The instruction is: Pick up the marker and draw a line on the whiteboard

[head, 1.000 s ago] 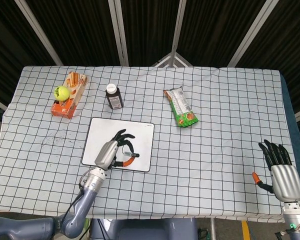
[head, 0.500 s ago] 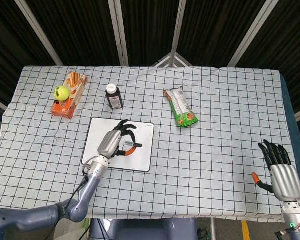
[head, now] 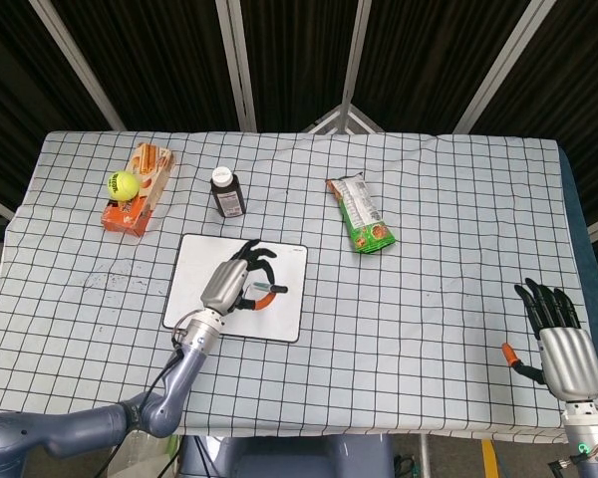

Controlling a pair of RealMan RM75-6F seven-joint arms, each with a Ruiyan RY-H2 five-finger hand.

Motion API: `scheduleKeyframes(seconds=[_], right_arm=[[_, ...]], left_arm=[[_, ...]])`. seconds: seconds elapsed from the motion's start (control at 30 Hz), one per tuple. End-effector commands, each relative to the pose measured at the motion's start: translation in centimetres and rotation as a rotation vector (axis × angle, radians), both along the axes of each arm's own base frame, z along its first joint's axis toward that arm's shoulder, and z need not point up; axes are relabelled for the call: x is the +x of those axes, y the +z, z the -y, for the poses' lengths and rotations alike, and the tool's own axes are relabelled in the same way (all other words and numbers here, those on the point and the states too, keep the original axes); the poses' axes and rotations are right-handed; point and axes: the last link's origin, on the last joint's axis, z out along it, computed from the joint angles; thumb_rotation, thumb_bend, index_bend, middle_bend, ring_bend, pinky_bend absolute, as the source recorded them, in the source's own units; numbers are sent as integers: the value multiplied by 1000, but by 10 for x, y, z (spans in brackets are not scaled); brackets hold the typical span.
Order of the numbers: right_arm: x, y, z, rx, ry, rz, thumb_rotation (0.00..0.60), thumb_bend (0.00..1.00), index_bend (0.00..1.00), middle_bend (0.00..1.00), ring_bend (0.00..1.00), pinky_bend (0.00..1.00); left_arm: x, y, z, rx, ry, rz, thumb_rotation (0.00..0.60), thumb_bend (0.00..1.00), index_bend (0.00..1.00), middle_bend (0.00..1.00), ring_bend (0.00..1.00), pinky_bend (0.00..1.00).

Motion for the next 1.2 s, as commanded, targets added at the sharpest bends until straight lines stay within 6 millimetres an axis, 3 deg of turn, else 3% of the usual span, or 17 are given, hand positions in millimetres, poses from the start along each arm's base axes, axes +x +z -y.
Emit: scheduleKeyframes(seconds=[0.03,0.77,1.2], right_arm=[[0,0,0,2,-1,1,600,329,0,0,0,0],[0,0,0,1,3,1,600,329,0,0,0,0],[0,1,-2,-3,1,-2,600,329,0,0,0,0]], left_arm=[[1,0,0,1,-2,6,600,524,738,233,58,160],[-7,-11,-2,-12,0,-23,600,524,740,234,58,159],[-43,11,-27,83,14,-132,600,524,740,236,58,159]])
